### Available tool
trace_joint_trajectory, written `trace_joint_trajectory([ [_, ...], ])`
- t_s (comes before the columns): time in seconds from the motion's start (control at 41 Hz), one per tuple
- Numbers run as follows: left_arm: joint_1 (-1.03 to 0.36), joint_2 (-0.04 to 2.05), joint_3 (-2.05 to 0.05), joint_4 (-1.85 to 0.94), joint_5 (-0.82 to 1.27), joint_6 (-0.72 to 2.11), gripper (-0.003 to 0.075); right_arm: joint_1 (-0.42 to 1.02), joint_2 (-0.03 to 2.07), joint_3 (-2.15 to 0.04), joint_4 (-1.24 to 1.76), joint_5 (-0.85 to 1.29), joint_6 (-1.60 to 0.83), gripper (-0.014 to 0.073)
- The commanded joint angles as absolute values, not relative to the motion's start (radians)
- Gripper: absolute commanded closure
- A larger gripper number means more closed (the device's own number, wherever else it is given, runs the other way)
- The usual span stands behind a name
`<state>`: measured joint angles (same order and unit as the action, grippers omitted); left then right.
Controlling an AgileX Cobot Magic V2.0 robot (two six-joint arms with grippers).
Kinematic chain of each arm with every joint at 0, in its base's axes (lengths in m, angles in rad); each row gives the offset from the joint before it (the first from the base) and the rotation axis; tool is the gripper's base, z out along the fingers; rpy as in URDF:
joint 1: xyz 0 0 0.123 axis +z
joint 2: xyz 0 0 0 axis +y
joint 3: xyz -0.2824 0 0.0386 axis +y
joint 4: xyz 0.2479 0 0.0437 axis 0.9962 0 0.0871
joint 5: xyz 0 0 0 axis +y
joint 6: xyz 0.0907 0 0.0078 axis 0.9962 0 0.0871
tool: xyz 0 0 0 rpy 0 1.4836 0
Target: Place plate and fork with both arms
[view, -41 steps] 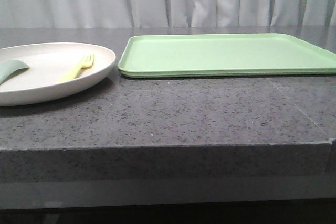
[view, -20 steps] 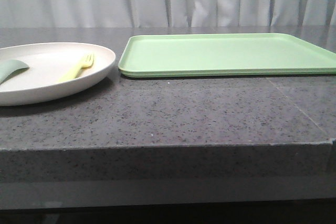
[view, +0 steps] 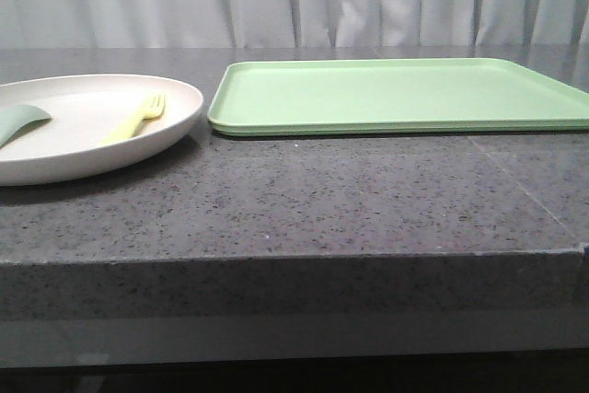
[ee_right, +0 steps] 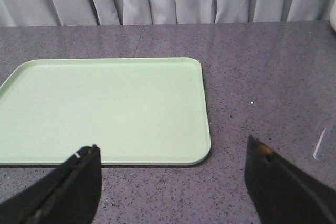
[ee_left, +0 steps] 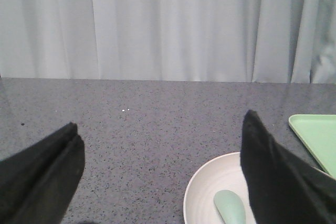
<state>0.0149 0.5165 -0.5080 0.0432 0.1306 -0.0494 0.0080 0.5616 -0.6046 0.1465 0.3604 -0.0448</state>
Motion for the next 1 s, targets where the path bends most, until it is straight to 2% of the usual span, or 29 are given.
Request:
trace_joint_trajectory([
  [0.0,0.018,0.594,-0.595,0.028,0.123,-0.053,0.0134,0.004,0.57,-0.643,0.147,0.289,-0.05,0.0004],
  [0.244,0.018,0.96,-0.893,0.01,0.557,-0.053,0.0154,0.004,0.57,-0.643,0.147,0.289,-0.05,0.0004],
  [0.415,0.018,1.179,-1.073,-0.035,0.74,-0.053,0.0154,0.004,0.57,-0.643,0.147,0.295,-0.05,0.0004],
  [0.61,0.006,1.334,-1.15,-0.057,0.783,-0.053,0.0154,0.004,0.57,-0.643,0.147,0.319,-0.05,0.0004],
  [0.977,-0.027,1.455,-1.152,-0.053,0.772,-0.053,0.0154,0.004,0.57,-0.643,0.147,0.319,-0.05,0.0004],
])
